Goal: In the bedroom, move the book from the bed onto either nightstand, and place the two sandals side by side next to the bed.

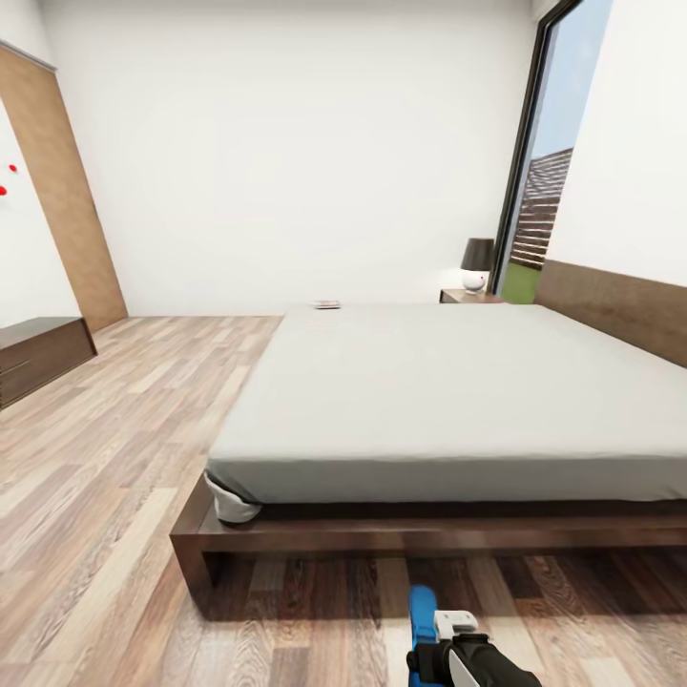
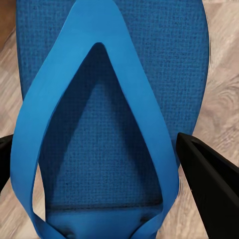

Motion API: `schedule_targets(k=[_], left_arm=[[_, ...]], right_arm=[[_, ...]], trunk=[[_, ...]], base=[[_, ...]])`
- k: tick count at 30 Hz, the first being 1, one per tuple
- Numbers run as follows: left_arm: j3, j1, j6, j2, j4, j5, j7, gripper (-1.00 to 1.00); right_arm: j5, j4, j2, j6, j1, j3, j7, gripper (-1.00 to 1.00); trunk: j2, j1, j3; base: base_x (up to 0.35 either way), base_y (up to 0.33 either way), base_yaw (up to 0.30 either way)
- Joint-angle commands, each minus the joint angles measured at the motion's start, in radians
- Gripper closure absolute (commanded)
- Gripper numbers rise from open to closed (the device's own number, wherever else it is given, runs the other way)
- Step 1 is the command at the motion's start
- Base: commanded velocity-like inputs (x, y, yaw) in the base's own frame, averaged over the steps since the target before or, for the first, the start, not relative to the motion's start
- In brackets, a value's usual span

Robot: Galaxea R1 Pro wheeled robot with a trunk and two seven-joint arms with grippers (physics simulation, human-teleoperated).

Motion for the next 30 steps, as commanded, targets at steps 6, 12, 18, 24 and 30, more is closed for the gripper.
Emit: schedule_targets(k=[6, 12, 18, 24, 30], left_arm=[[-0.003, 0.000, -0.005, 0.000, 0.002, 0.010, 0.016, 1.00], [-0.003, 0.000, -0.005, 0.000, 0.002, 0.010, 0.040, 1.00], [-0.004, 0.000, -0.006, -0.001, 0.001, 0.011, 0.044, 1.00], [-0.004, 0.000, -0.007, -0.001, 0.001, 0.012, 0.045, 1.00], [-0.004, 0.000, -0.008, -0.001, 0.001, 0.012, 0.045, 1.00]], right_arm=[[-0.002, -0.001, 0.000, 0.005, 0.000, 0.001, 0.001, 1.00], [-0.001, 0.001, 0.000, 0.006, 0.000, 0.001, 0.001, 1.00], [-0.002, 0.001, 0.000, 0.007, 0.000, 0.001, 0.002, 1.00], [-0.002, 0.001, 0.000, 0.007, 0.000, 0.001, 0.002, 1.00], [-0.003, 0.001, 0.000, 0.006, 0.000, 0.001, 0.002, 1.00]], trunk=[[0.000, 0.000, -0.001], [0.000, 0.000, -0.001], [0.000, 0.000, -0.001], [0.000, 0.000, -0.001], [-0.014, 0.008, -0.007]], base=[[0.028, 0.088, 0.000], [0.005, 0.079, 0.000], [0.001, 0.030, 0.000], [0.000, 0.006, 0.000], [0.000, 0.000, 0.000]])
